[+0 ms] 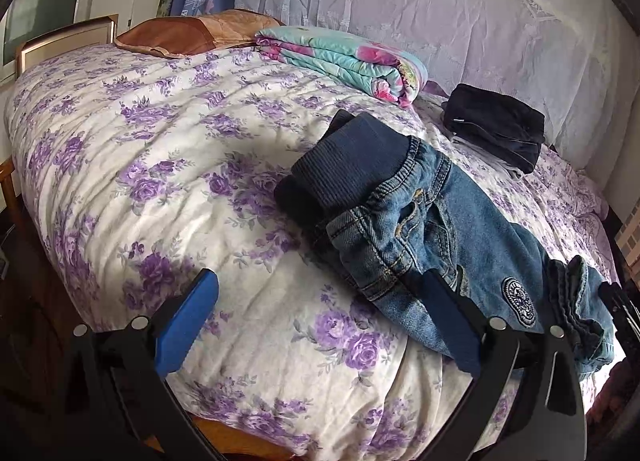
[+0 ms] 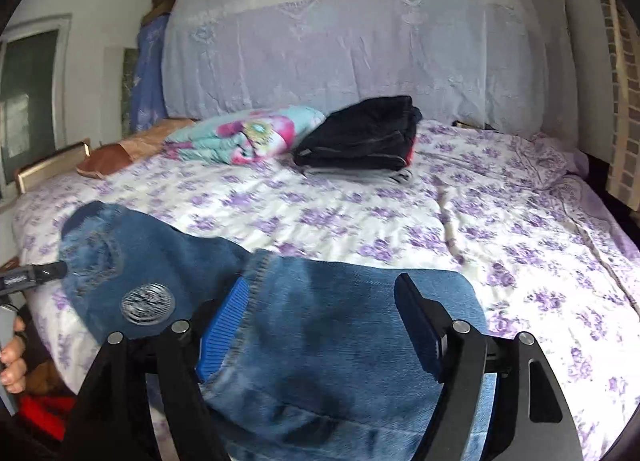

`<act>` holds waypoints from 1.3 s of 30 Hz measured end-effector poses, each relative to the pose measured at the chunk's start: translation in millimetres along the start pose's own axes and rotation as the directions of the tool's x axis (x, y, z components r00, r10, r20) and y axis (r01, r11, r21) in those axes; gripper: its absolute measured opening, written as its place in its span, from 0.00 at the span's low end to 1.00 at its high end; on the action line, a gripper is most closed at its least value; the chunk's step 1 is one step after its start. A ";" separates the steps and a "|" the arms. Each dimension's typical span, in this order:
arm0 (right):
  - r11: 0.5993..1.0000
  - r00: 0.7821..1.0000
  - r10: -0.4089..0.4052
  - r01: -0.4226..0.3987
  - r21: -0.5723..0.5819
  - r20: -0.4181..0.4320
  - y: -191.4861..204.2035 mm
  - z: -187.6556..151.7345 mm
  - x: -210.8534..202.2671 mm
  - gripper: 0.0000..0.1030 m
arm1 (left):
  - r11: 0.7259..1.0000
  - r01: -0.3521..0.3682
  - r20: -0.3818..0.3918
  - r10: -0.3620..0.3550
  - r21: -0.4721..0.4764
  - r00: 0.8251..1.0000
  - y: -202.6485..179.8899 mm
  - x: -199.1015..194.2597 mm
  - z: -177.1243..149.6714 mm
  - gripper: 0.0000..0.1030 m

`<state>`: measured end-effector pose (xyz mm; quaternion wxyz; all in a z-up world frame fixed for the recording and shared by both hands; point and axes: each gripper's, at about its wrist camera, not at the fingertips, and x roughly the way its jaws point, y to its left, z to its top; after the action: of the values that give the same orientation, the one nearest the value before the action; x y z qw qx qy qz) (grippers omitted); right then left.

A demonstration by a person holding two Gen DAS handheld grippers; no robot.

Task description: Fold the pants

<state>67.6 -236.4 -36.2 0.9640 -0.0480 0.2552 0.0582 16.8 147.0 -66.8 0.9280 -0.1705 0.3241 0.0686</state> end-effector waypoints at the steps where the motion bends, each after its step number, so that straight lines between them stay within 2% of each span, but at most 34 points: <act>1: 1.000 0.999 -0.008 0.008 0.000 -0.035 1.4 -1.7 11.1 0.78 | 1.000 -0.001 0.000 0.001 0.002 1.000 -0.4 0.3 0.1 0.96; 2: 1.000 0.997 -0.008 0.007 -0.015 -0.081 4.4 -4.2 23.0 0.82 | 1.000 -0.003 0.001 0.003 0.003 1.000 -0.7 0.6 -0.3 0.96; 3: 0.999 0.991 0.001 -0.007 -0.042 -0.134 9.0 -5.9 34.3 0.91 | 1.000 -0.003 -0.001 0.003 0.004 1.000 -0.4 0.9 -0.1 0.96; 7: 0.999 0.984 0.051 -0.052 -0.002 -0.173 1.7 -4.3 44.1 0.93 | 1.000 -0.015 -0.007 0.015 0.013 1.000 -1.1 3.5 -1.8 0.96; 9: 0.998 0.990 0.057 -0.057 0.003 -0.127 1.0 -5.6 33.0 0.91 | 1.000 -0.019 -0.007 0.019 0.016 1.000 -1.5 3.0 -1.9 0.96; 11: 0.998 0.998 0.045 -0.044 0.035 -0.041 -2.2 -9.0 10.5 0.91 | 1.000 -0.017 -0.010 0.017 0.016 1.000 -1.1 2.3 -1.4 0.96; 14: 1.000 1.000 0.005 -0.006 0.018 0.010 -2.4 -17.8 -17.5 0.91 | 1.000 -0.011 -0.014 0.011 0.011 1.000 -0.1 3.1 -0.9 0.96; 16: 0.999 0.999 -0.038 0.038 -0.008 -0.001 -2.3 -27.5 -25.7 0.91 | 1.000 -0.014 -0.010 0.014 0.015 1.000 -0.6 3.4 -1.3 0.96; 19: 0.998 0.994 -0.055 0.052 -0.039 -0.092 -1.0 -45.7 -12.6 0.92 | 1.000 -0.021 -0.007 0.021 0.018 1.000 -1.2 4.0 -1.6 0.96; 21: 0.997 0.995 -0.069 0.066 -0.050 -0.066 0.7 -51.7 -9.9 0.93 | 0.999 -0.026 -0.006 0.026 0.020 1.000 -1.8 4.6 -1.7 0.96; 24: 0.999 0.996 -0.047 0.045 -0.018 -0.077 -3.3 -40.1 -12.6 0.93 | 0.999 -0.028 -0.009 0.028 0.022 1.000 -1.7 4.8 -1.7 0.96; 26: 1.000 1.000 -0.010 0.010 0.015 -0.021 -6.1 -25.9 -22.8 0.93 | 0.999 -0.026 -0.010 0.026 0.024 1.000 -1.5 4.5 -2.0 0.96; 28: 1.000 1.000 -0.014 0.015 -0.013 0.027 0.7 -6.5 -26.3 0.93 | 0.999 -0.027 -0.011 0.027 0.024 1.000 -1.4 4.4 -2.0 0.96; 30: 0.998 0.999 -0.022 0.024 -0.050 0.040 9.4 10.9 -16.3 0.93 | 0.999 -0.027 -0.013 0.027 0.027 1.000 -1.3 4.8 -1.6 0.96; 33: 0.997 0.999 -0.045 0.043 -0.058 -0.028 12.4 23.1 18.4 0.93 | 0.999 -0.021 -0.023 0.021 0.029 1.000 -0.1 5.4 -0.4 0.96; 35: 0.994 0.988 -0.069 0.057 -0.091 -0.138 13.8 16.3 49.9 0.94 | 1.000 -0.005 -0.035 0.006 0.024 0.999 2.4 5.1 0.8 0.96; 36: 0.996 0.985 -0.057 0.044 -0.081 -0.162 11.7 12.0 58.6 0.94 | 1.000 0.007 -0.043 -0.006 0.017 0.999 4.6 5.1 1.8 0.96; 39: 1.000 0.991 0.002 -0.005 -0.018 -0.136 2.7 14.6 49.2 0.95 | 0.999 0.047 -0.063 -0.048 -0.015 0.997 11.4 5.0 6.1 0.96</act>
<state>116.8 -227.6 -48.3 0.9437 -0.0603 0.3199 0.0588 21.5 160.0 -68.6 0.9174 -0.1864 0.3490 0.0432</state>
